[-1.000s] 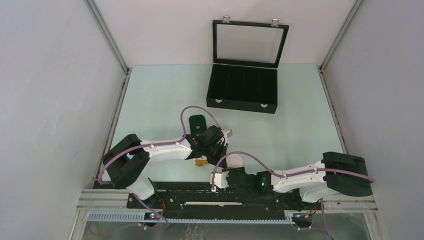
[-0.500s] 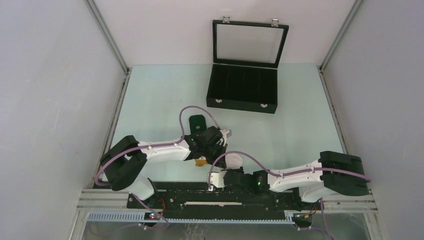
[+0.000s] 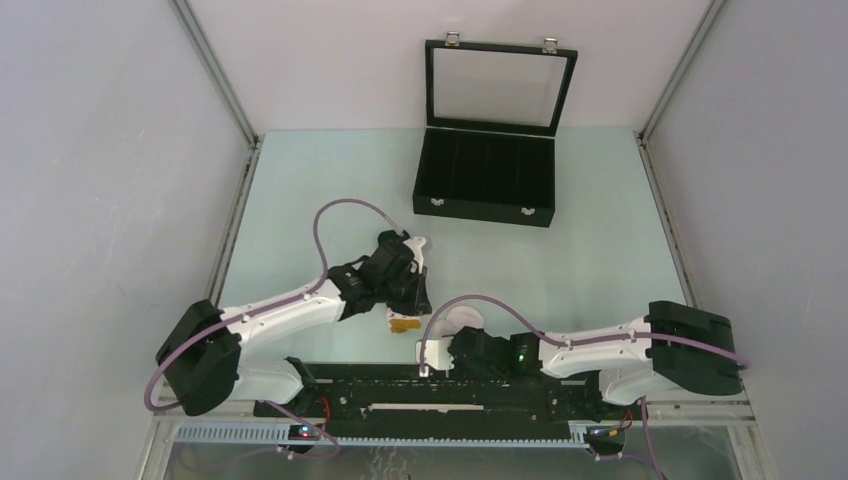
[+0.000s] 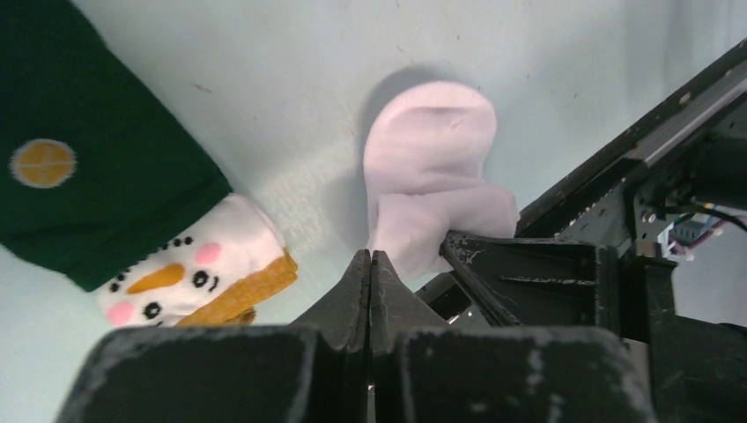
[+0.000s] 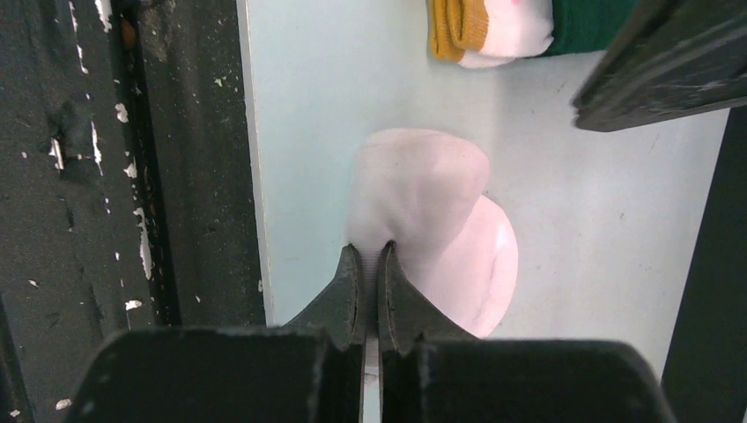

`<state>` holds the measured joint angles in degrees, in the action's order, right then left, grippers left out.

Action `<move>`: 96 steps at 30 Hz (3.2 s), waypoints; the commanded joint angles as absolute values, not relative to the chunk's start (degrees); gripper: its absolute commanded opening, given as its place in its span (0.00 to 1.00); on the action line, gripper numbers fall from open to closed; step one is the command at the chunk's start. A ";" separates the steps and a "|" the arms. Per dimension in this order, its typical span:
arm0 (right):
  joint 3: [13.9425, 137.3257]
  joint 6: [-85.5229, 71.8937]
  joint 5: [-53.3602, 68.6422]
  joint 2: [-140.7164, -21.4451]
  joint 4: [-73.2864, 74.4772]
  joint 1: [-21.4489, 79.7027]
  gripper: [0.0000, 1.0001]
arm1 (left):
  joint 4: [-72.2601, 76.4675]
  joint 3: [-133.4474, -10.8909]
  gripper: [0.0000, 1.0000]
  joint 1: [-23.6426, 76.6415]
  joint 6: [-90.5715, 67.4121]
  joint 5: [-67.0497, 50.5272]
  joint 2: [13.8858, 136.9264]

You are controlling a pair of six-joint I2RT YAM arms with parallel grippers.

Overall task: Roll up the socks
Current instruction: Roll a pair of socks at the center of the board.

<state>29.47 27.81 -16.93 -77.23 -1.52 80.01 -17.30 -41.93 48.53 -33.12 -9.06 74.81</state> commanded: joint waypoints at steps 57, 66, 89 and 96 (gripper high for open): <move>28.56 21.18 10.72 -71.34 -3.76 68.87 0.00 | -12.03 -45.35 0.00 49.75 -32.23 -9.88 96.19; 28.56 9.00 23.51 -72.40 -4.15 61.74 0.00 | -11.85 -45.48 0.00 49.75 -32.61 -9.23 95.72; 27.95 -10.01 44.94 -89.93 -11.95 42.61 0.00 | -13.79 -45.53 0.00 49.75 -33.98 -6.73 89.31; 29.00 -10.11 45.91 -93.08 -12.15 40.14 0.00 | -15.18 -45.59 0.00 49.69 -34.53 -4.21 82.58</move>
<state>29.08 -10.28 48.93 -89.89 -16.93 41.19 -14.59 -46.61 49.80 -33.67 -7.40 88.03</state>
